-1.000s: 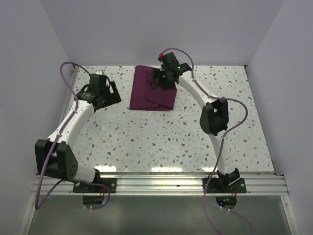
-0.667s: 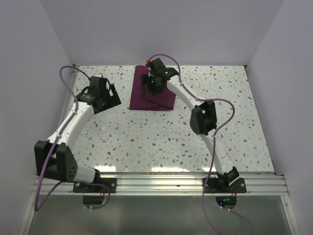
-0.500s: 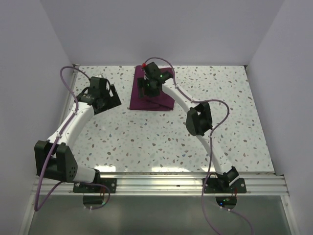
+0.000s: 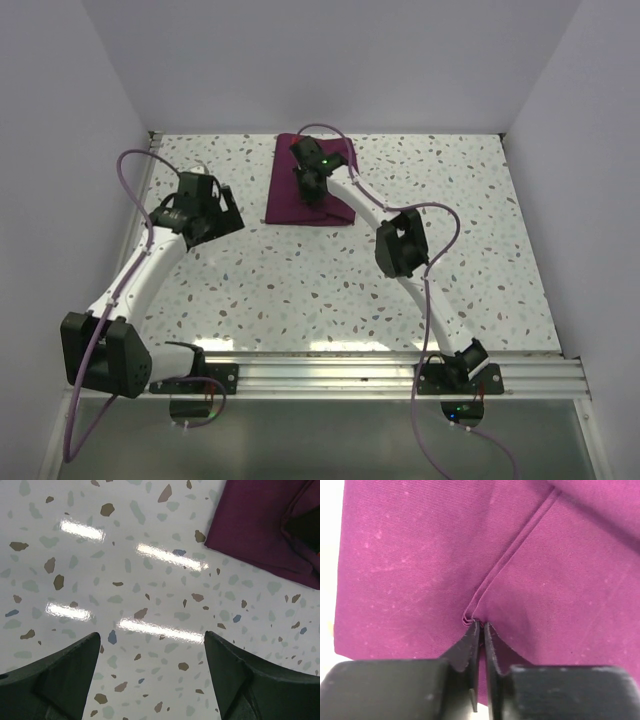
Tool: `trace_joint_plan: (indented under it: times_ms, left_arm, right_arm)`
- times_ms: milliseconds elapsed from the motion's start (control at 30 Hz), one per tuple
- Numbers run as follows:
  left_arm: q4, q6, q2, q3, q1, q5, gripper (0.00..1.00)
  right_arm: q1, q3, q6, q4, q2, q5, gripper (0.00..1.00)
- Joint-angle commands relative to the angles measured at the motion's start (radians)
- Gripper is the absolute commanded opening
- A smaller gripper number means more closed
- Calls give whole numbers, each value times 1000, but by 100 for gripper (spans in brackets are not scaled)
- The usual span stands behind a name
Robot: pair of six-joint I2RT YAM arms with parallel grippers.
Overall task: Open and lay out the surgical kit
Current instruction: Open the surgical kit at the center of the board.
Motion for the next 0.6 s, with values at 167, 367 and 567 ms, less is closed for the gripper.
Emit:
trace_joint_plan:
  times_ms: [167, 367, 567]
  left_arm:
    - [62, -15, -10, -1, -7, 31, 88]
    - [104, 40, 95, 100, -28, 5, 88]
    - [99, 78, 355, 382, -163, -79, 88]
  right_arm:
    - [-31, -5, -16, -52, -100, 55, 0]
    - [-139, -110, 15, -41, -319, 121, 0]
    - [-283, -463, 18, 27, -552, 156, 0]
